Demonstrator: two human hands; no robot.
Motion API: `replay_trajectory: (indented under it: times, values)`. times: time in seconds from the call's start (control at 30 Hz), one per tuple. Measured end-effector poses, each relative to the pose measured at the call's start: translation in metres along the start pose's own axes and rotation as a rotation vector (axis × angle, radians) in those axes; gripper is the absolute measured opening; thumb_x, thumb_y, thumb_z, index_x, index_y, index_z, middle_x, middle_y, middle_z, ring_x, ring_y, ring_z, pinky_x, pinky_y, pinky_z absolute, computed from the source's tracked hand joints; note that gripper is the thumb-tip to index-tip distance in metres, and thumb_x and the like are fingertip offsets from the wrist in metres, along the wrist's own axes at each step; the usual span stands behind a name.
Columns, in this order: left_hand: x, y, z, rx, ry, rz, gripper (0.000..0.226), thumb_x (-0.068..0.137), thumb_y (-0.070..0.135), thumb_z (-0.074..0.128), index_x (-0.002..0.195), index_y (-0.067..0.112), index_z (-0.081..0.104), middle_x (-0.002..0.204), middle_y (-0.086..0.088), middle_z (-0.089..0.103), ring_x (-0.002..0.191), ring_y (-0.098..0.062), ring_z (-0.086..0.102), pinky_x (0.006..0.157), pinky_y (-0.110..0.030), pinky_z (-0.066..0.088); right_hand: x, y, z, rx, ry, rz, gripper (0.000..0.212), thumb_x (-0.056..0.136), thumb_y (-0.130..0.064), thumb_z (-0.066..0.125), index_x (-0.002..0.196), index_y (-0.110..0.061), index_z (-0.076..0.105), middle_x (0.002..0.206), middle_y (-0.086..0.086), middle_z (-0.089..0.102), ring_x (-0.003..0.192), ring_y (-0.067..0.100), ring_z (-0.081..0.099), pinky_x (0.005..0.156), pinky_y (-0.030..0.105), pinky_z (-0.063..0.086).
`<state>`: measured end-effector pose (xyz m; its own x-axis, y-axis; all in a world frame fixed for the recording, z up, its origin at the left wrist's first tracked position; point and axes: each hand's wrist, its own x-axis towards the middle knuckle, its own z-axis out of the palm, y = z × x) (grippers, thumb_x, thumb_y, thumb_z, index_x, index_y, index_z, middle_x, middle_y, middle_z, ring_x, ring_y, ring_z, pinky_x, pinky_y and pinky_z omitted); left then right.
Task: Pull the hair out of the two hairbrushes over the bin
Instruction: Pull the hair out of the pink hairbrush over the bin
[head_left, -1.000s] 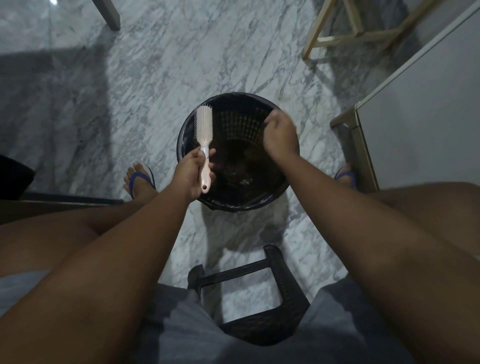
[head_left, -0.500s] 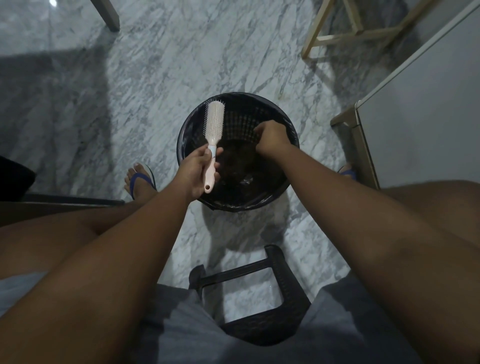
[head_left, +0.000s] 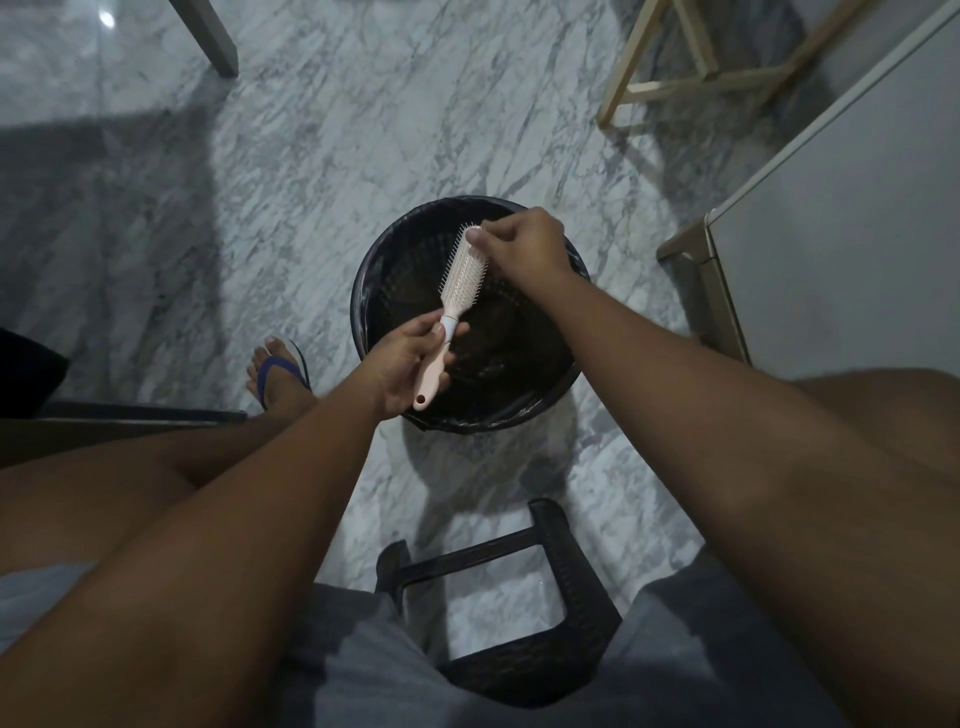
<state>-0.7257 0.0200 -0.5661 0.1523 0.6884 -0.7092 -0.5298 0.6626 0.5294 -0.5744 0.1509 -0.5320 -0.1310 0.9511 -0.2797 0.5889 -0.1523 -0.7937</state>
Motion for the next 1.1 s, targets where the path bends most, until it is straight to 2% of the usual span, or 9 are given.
replay_trajectory:
  times: [0.17, 0.4, 0.53, 0.63, 0.7, 0.8, 0.87, 1.03, 1.1]
  values:
    - [-0.001, -0.002, -0.001, 0.006, 0.013, 0.008, 0.027, 0.102, 0.010, 0.046, 0.120, 0.023, 0.061, 0.112, 0.000, 0.072, 0.068, -0.014, 0.056, 0.053, -0.026, 0.048, 0.008, -0.008, -0.010, -0.329, 0.030, -0.135, 0.021, 0.085, -0.033, 0.073, 0.088, -0.014, 0.080, 0.082, 0.005, 0.076, 0.073, 0.014, 0.069, 0.074, 0.027, 0.055]
    - [-0.001, 0.006, -0.006, -0.050, 0.035, 0.042, 0.037, 0.102, 0.013, 0.046, 0.139, 0.016, 0.050, 0.112, 0.001, 0.071, 0.068, -0.011, 0.057, 0.051, -0.026, 0.049, 0.006, -0.019, -0.029, 0.084, 0.375, -0.132, 0.021, 0.095, -0.015, 0.059, 0.081, -0.002, 0.067, 0.073, 0.005, 0.068, 0.065, 0.006, 0.057, 0.060, 0.002, 0.039]
    - [-0.002, 0.009, -0.009, -0.101, 0.002, 0.032, 0.038, 0.102, 0.014, 0.046, 0.140, 0.015, 0.048, 0.111, 0.001, 0.071, 0.069, -0.011, 0.057, 0.052, -0.025, 0.050, 0.003, 0.028, -0.003, 0.109, 0.016, 0.222, 0.022, 0.095, 0.003, 0.044, 0.094, 0.001, 0.066, 0.073, 0.007, 0.064, 0.061, 0.016, 0.058, 0.057, 0.023, 0.048]
    - [-0.005, 0.010, -0.006, -0.116, -0.032, 0.007, 0.036, 0.102, 0.014, 0.045, 0.138, 0.014, 0.050, 0.112, -0.001, 0.070, 0.070, -0.011, 0.056, 0.051, -0.023, 0.049, -0.013, 0.035, 0.008, 0.054, -0.046, 0.177, 0.035, 0.096, -0.021, 0.056, 0.129, -0.011, 0.060, 0.097, 0.002, 0.070, 0.081, 0.016, 0.067, 0.076, 0.032, 0.056]
    - [-0.004, 0.009, -0.004, -0.127, -0.053, -0.018, 0.037, 0.102, 0.014, 0.045, 0.139, 0.014, 0.050, 0.111, 0.000, 0.070, 0.071, -0.011, 0.056, 0.051, -0.023, 0.049, -0.021, 0.020, 0.006, 0.051, -0.061, 0.070, 0.069, 0.086, -0.045, 0.070, 0.145, -0.019, 0.045, 0.122, 0.001, 0.062, 0.101, 0.014, 0.065, 0.091, 0.027, 0.051]
    - [-0.002, 0.005, -0.001, -0.128, -0.095, -0.061, 0.044, 0.102, 0.016, 0.045, 0.146, 0.009, 0.043, 0.109, 0.000, 0.068, 0.075, -0.010, 0.057, 0.053, -0.024, 0.049, -0.022, 0.003, 0.007, -0.038, -0.167, -0.097, 0.106, 0.063, -0.052, 0.087, 0.150, -0.021, 0.037, 0.148, 0.003, 0.047, 0.126, 0.016, 0.055, 0.106, 0.032, 0.046]
    - [-0.003, 0.004, 0.002, -0.161, -0.117, -0.083, 0.042, 0.102, 0.015, 0.044, 0.144, 0.011, 0.046, 0.113, -0.002, 0.069, 0.076, -0.011, 0.058, 0.054, -0.024, 0.050, -0.019, 0.001, 0.006, -0.022, -0.159, -0.112, 0.095, 0.057, -0.045, 0.093, 0.139, -0.019, 0.053, 0.138, 0.003, 0.057, 0.118, 0.014, 0.059, 0.101, 0.032, 0.051]
    - [-0.010, 0.008, 0.004, -0.227, -0.188, -0.161, 0.034, 0.101, 0.015, 0.043, 0.132, 0.021, 0.055, 0.124, -0.008, 0.068, 0.080, -0.017, 0.069, 0.055, -0.025, 0.054, -0.004, -0.002, -0.003, 0.066, 0.069, -0.033, 0.036, 0.066, -0.044, 0.088, 0.090, -0.020, 0.074, 0.083, -0.001, 0.071, 0.071, 0.003, 0.065, 0.064, 0.014, 0.053]
    - [-0.012, 0.008, 0.007, -0.250, -0.192, -0.170, 0.032, 0.099, 0.016, 0.046, 0.129, 0.022, 0.056, 0.124, -0.008, 0.068, 0.084, -0.018, 0.072, 0.058, -0.026, 0.056, 0.002, -0.002, -0.004, 0.094, 0.094, -0.007, 0.025, 0.076, -0.041, 0.082, 0.081, -0.018, 0.074, 0.078, 0.002, 0.072, 0.069, 0.008, 0.069, 0.064, 0.021, 0.060]
